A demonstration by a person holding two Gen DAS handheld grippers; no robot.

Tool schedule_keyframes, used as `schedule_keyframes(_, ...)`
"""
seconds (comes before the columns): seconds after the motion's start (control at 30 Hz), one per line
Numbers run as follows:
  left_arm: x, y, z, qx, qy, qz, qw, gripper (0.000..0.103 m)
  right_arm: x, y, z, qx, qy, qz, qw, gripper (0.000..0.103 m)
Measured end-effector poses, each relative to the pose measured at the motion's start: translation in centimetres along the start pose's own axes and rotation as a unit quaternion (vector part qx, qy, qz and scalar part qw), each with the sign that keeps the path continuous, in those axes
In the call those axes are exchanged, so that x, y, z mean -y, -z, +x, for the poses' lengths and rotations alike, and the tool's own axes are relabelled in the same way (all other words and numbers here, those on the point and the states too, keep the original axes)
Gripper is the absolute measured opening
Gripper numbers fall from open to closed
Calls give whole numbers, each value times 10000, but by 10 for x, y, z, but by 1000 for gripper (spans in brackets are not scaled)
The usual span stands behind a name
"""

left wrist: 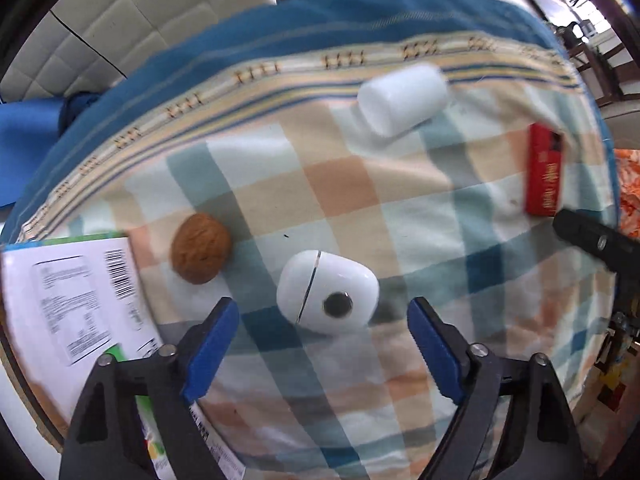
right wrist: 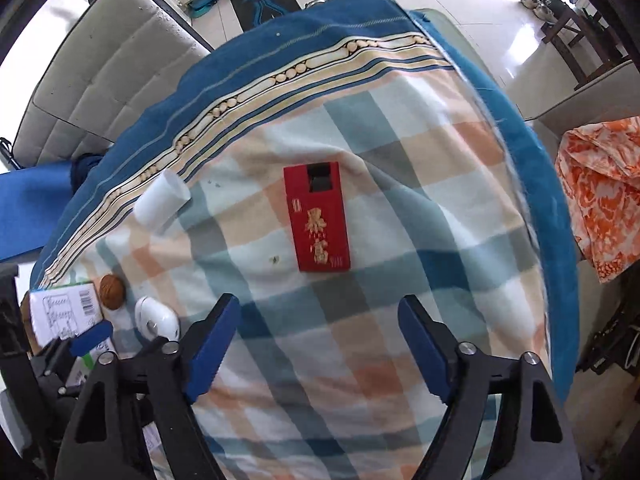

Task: Organize rigid objects
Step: 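Grasp the white egg-shaped case with the left tool while the right tool grasps the red packet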

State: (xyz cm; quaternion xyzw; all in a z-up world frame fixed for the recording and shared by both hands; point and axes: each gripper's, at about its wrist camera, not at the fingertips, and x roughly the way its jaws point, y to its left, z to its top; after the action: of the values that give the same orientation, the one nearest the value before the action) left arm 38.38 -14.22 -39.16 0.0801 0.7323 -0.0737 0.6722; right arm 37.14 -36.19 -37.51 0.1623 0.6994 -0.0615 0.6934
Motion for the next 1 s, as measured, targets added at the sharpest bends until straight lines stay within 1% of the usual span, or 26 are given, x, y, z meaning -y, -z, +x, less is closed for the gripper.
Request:
schedule_keyframes(0.03,1,-1,8,-96,-34,13,9999,71,0,-4,5,15,6,34,10000,77)
schedule_keyframes(0.07,1,-2,13,-164,-28,11,9999,56,0,-9,11,20,4,71,10000,77)
schedule_keyframes(0.13,1,-2,19,-202,-9,-22,9998,56,-1,-15,21,7,-32,106,9999,76)
schedule_keyframes(0.17,1,-2,19,-157,-9,-50,9999,56,-3,-19,26,1,-3,111,9999,70)
schedule_keyframes(0.2,0,-1,18,-123,12,-89,9999,56,-4,-21,31,-14,52,100,9999,67)
schedule_keyframes(0.23,-3,0,18,-101,77,-178,9998,55,-5,-23,35,-21,145,74,9999,61)
schedule_keyframes(0.27,-6,0,17,-97,146,-265,9995,55,-5,-24,38,-1,275,55,9996,53)
schedule_keyframes(0.33,-16,1,15,-125,422,-591,9973,55,-9,-21,38,49,528,-130,9985,40)
schedule_keyframes(0.37,-21,2,15,-131,540,-707,9959,55,-10,-18,39,8,552,-228,9982,39)
schedule_keyframes(0.43,-24,3,15,-149,684,-815,9942,56,-11,-7,42,-252,554,-381,9974,39)
schedule_keyframes(0.53,-25,2,17,-201,667,-775,9946,56,-11,15,49,-753,367,-700,9940,39)
schedule_keyframes(0.57,-24,1,18,-234,664,-730,9948,61,-10,18,50,-828,333,-728,9933,39)
schedule_keyframes(0.6,-23,1,19,-265,687,-692,9949,67,-10,20,52,-854,288,-717,9934,39)
schedule_keyframes(0.67,-15,-6,20,-350,621,-550,9959,73,-8,19,55,-839,242,-641,9941,40)
schedule_keyframes(0.7,-9,-7,20,-377,503,-456,9970,73,-6,17,56,-849,185,-518,9949,41)
schedule_keyframes(0.73,-4,-8,20,-381,392,-374,9978,73,-5,15,56,-850,144,-432,9953,44)
schedule_keyframes(0.77,0,-8,19,-347,269,-278,9986,73,-8,14,57,-836,193,-428,9954,44)
schedule_keyframes(0.83,3,-6,19,-283,147,-206,9993,70,-7,8,59,-803,317,-465,9952,44)
schedule_keyframes(0.87,7,-6,19,-258,106,-194,9994,64,-11,8,60,-788,427,-484,9948,44)
schedule_keyframes(0.9,9,-5,16,-206,90,-188,9996,55,-14,8,61,-789,511,-494,9943,43)
schedule_keyframes(0.93,8,-4,12,-160,134,-205,9996,55,-16,7,61,-776,591,-466,9941,40)
schedule_keyframes(1.0,3,2,6,-150,182,-220,9995,55,-24,8,63,-759,672,-517,9935,39)
